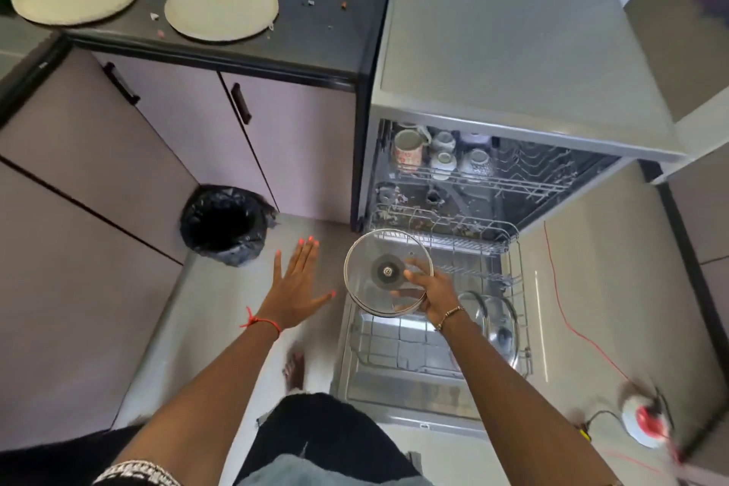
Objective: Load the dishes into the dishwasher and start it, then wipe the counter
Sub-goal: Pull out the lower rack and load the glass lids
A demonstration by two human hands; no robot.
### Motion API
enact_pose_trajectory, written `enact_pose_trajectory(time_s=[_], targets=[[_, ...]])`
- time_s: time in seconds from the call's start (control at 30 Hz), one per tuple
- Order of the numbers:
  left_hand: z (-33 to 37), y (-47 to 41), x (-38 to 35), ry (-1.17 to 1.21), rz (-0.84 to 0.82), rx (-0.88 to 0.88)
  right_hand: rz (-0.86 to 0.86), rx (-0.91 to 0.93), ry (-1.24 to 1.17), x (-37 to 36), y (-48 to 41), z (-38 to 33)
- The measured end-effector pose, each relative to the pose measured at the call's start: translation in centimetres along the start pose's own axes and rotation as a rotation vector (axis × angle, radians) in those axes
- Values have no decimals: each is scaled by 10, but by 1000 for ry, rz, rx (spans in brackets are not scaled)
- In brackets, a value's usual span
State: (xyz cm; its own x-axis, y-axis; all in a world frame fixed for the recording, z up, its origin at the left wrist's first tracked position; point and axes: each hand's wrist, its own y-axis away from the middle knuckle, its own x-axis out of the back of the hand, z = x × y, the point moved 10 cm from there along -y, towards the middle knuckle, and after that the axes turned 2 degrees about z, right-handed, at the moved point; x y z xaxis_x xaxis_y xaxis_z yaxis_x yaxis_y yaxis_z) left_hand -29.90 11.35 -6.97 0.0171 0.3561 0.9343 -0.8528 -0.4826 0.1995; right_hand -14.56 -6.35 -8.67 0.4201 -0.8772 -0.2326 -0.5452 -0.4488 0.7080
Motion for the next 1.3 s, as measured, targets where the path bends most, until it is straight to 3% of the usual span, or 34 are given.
enact_pose_trajectory(time_s=[0.23,0.5,0.7,1.1,1.3], targets=[[40,36,-44,-23,-25,-101,77,-53,-2,67,33,47],[81,66,-88,-122,-100,-231,283,-14,-146,146,76,89],[105,78,-109,-107,-169,-223,470,-30,-123,206,86,100],[156,53,-213,-111,-208,-152,535,61,9,280,12,75],[166,35,-277,-73,-248,-153,585,131,300,296,-53,89]])
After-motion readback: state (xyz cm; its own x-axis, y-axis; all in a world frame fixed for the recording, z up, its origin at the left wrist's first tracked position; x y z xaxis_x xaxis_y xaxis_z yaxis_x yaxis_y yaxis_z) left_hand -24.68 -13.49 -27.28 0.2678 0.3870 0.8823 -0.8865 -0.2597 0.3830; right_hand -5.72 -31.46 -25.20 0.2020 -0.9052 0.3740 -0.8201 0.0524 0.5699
